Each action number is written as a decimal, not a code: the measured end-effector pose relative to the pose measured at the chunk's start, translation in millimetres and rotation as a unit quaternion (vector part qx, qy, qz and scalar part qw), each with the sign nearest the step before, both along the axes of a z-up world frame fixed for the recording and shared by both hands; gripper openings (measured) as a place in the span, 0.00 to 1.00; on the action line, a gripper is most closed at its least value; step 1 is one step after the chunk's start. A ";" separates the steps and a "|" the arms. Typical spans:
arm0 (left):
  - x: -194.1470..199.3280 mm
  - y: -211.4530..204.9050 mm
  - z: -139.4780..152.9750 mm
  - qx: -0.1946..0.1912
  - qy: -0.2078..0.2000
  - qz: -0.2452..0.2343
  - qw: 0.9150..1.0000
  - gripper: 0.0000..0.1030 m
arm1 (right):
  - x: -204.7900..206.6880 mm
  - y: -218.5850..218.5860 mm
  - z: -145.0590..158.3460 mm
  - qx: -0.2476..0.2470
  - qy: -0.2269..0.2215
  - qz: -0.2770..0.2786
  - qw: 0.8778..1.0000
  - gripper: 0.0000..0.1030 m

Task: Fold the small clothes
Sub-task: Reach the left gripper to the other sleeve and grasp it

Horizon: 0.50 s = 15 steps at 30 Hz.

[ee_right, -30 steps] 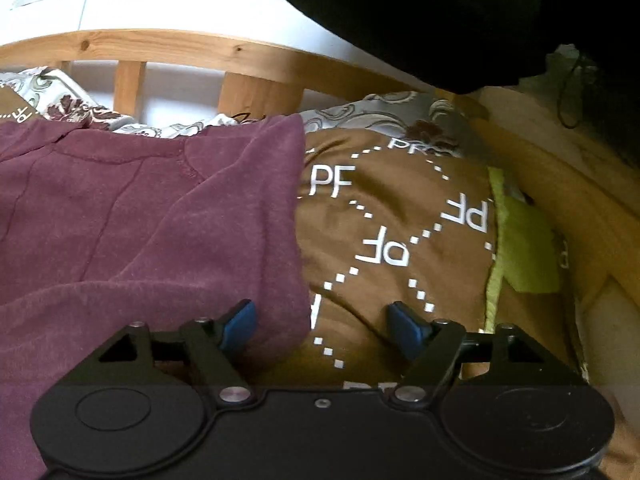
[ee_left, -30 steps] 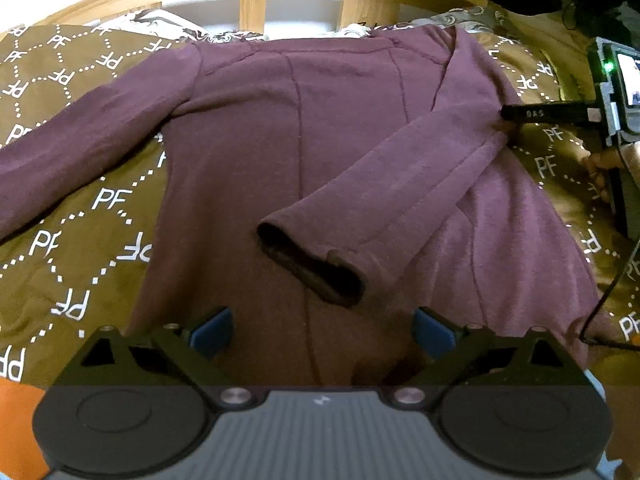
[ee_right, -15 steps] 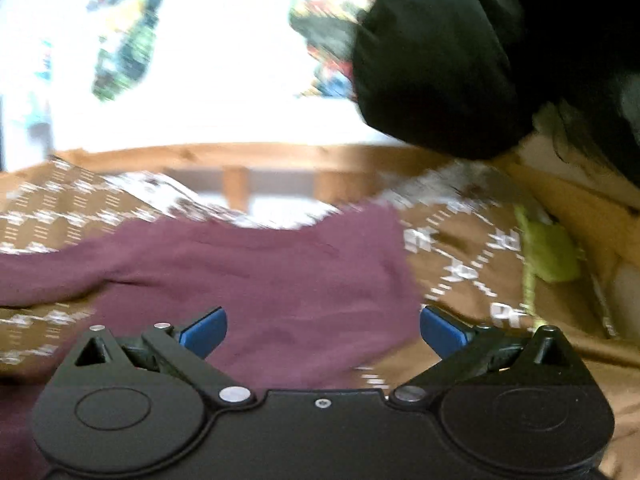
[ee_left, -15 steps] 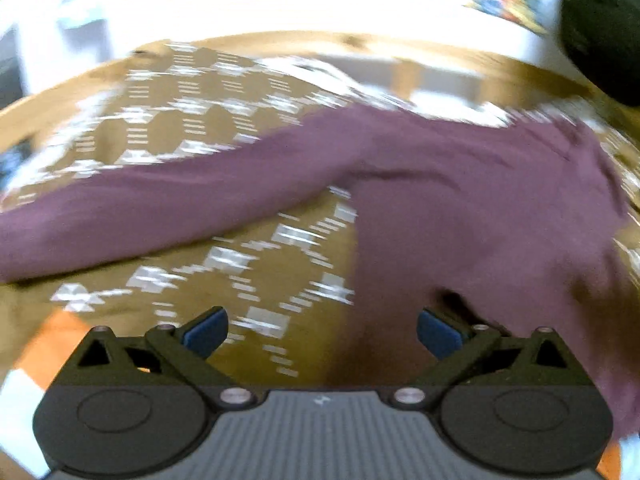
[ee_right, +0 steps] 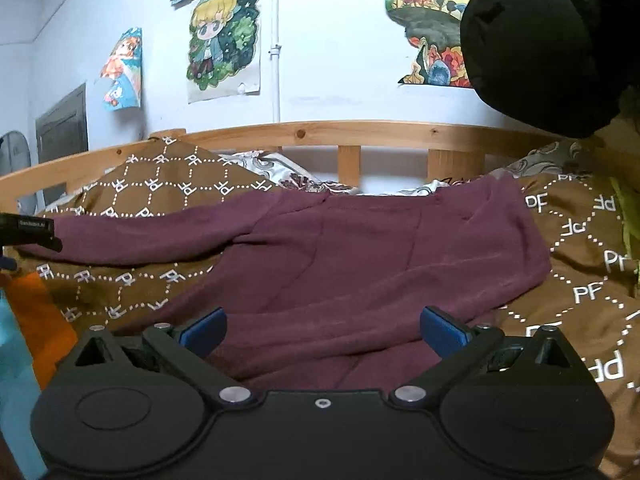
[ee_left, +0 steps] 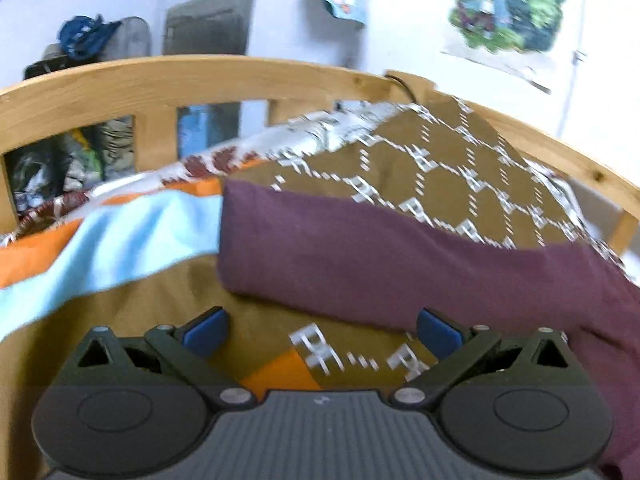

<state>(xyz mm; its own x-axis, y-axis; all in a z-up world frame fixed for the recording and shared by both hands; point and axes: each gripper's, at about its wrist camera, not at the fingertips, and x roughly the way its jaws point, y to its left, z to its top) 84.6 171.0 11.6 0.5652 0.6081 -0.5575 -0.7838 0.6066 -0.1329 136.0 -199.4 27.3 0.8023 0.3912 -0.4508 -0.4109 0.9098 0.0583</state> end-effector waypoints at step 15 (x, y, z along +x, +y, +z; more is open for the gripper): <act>16.4 4.7 27.9 0.062 -0.039 0.077 0.994 0.04 | 0.3 -12.7 -9.3 0.020 0.000 0.000 1.000 1.00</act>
